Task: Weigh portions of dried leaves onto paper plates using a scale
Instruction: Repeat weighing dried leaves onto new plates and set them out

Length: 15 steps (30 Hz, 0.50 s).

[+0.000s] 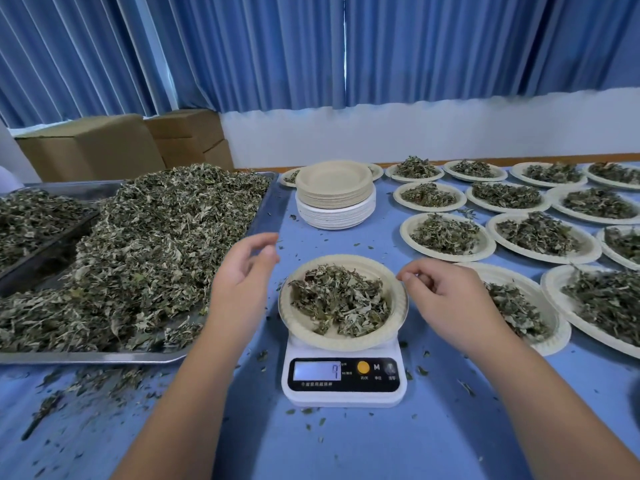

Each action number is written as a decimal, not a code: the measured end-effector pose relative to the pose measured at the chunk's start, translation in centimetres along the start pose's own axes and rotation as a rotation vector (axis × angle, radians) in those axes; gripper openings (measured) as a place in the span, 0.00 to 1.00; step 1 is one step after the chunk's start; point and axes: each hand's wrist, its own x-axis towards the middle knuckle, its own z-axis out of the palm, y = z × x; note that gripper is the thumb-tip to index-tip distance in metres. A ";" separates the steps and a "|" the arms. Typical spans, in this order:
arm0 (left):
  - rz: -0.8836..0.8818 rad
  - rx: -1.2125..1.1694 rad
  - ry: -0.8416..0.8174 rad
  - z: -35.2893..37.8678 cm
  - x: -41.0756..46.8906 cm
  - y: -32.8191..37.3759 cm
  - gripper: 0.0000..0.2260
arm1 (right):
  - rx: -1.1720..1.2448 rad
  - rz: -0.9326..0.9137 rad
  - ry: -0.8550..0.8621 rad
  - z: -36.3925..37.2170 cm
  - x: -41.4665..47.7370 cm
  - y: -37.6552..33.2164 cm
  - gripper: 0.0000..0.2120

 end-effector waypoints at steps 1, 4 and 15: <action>-0.028 0.000 0.046 -0.3 -0.1 -0.2 0.09 | 0.006 -0.001 0.000 0.0 0.0 0.0 0.11; -0.061 0.052 0.140 -1.5 0.0 -0.3 0.09 | 0.007 -0.006 0.000 -0.1 0.0 -0.1 0.12; 0.023 0.330 0.046 -1.6 -0.3 -0.8 0.07 | -0.029 -0.016 0.003 -0.1 0.0 -0.2 0.10</action>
